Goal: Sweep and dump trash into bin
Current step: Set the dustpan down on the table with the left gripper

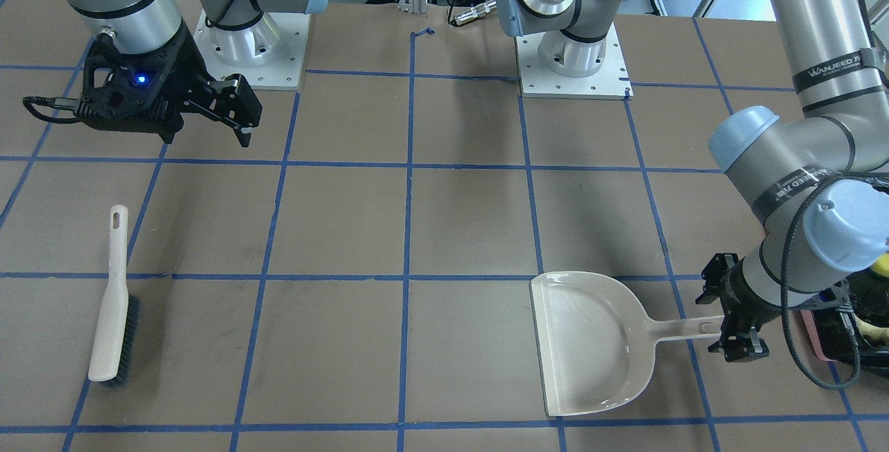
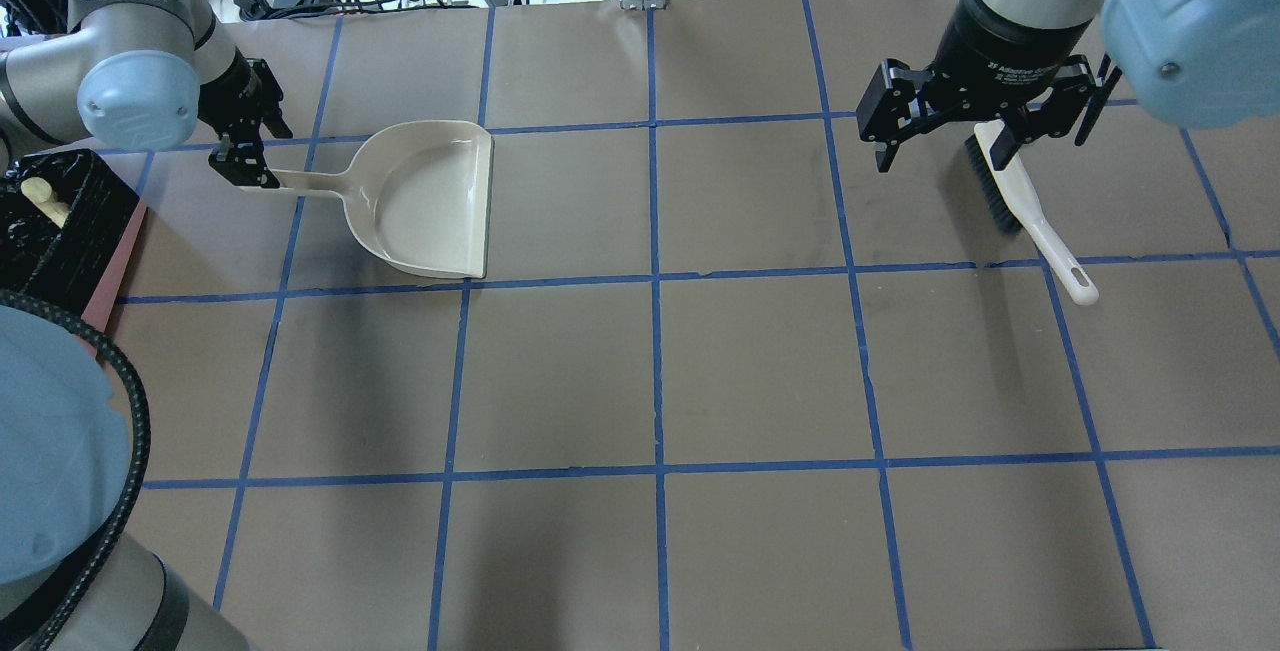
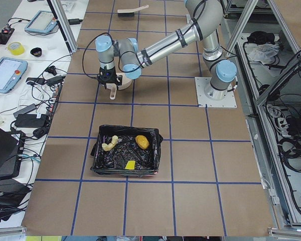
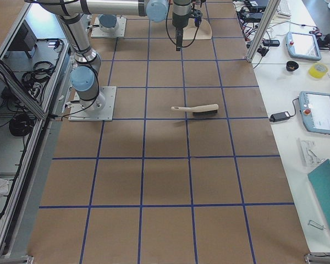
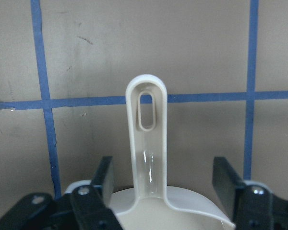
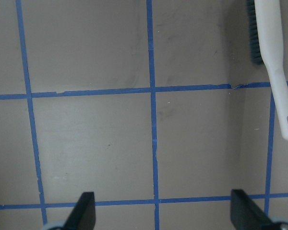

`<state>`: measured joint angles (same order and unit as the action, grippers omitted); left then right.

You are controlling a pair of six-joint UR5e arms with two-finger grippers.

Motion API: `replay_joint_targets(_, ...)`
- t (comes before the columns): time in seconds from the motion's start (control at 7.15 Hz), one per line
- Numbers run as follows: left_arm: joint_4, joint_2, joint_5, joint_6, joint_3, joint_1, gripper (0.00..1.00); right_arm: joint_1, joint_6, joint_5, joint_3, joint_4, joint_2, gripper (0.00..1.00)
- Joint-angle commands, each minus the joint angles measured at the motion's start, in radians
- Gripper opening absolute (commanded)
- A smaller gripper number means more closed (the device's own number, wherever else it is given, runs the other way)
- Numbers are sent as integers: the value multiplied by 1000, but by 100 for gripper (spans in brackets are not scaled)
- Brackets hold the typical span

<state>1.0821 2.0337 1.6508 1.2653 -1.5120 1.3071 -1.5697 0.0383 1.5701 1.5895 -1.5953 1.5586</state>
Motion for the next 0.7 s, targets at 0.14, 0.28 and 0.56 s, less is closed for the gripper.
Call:
replay_joint_targets(0.14,-4,-79,1,-64,15,44,100,0,0,2,0,0,0,100)
replay_joint_targets(0.28,-2,-110,-5,-152,13,52,100,0,2,2,-2,-2,0,100)
replay_joint_targets(0.56,12,-183,-5,-466,6,124,100,0,27,1,-2,-5,0,100)
